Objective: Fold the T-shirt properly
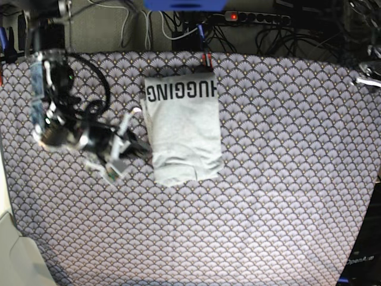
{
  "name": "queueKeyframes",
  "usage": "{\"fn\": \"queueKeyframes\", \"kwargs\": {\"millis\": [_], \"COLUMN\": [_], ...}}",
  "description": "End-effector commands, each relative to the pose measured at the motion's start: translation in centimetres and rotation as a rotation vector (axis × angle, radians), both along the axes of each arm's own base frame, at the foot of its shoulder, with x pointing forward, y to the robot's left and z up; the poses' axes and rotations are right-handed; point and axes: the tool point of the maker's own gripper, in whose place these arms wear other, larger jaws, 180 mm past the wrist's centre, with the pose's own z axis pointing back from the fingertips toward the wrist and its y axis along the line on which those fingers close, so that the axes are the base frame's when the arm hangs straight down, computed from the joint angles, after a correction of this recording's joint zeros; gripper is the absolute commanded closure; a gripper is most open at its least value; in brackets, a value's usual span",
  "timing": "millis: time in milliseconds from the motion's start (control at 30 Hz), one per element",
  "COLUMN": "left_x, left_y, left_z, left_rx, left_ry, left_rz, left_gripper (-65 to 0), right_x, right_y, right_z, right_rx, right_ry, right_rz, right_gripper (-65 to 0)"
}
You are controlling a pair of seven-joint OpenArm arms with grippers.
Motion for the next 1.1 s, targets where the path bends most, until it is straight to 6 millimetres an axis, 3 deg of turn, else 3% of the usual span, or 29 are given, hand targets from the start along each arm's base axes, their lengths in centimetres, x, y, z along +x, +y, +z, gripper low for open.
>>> {"fn": "queueKeyframes", "kwargs": {"millis": [0, 167, 300, 433, 567, 667, 900, 1067], "left_x": [0.9, 1.3, -0.1, -3.4, -7.9, -11.4, -18.3, -21.4], "left_y": [0.0, -4.4, -7.4, -9.1, -8.3, -7.8, -10.2, -12.1], "left_z": [1.0, -1.9, -4.2, -7.6, -11.0, -14.0, -21.8, -27.4], "left_rx": [0.034, -0.008, -0.061, -0.123, -0.149, -0.147, -0.006, -0.073], "left_ry": [-0.021, 0.072, 0.145, 0.266, 0.348, 0.416, 0.623, 0.712], "left_rz": [-0.042, -0.203, -0.279, -0.313, -0.263, -0.259, -0.491, -0.478], "left_gripper": [-0.3, -0.3, -0.3, -0.3, -0.3, -0.3, -0.3, -0.3], "right_x": [-0.2, -5.6, -10.5, -15.3, -19.5, -22.5, -30.2, -33.2], "right_y": [-0.1, -4.3, -7.3, -8.6, -8.5, -9.2, -13.1, -14.5], "right_z": [1.7, -0.5, -3.4, -4.9, -5.6, -7.3, -16.2, -21.9], "right_rx": [0.031, 0.008, -0.012, 0.029, 0.078, 0.015, -0.155, -0.105], "right_ry": [-0.049, 0.038, 0.166, 0.235, 0.284, 0.341, 0.513, 0.575], "right_rz": [-0.013, -0.16, -0.275, -0.364, -0.406, -0.416, -0.489, -0.601], "right_gripper": [0.0, 0.0, 0.0, 0.0, 0.0, 0.0, 0.0, 0.0]}}
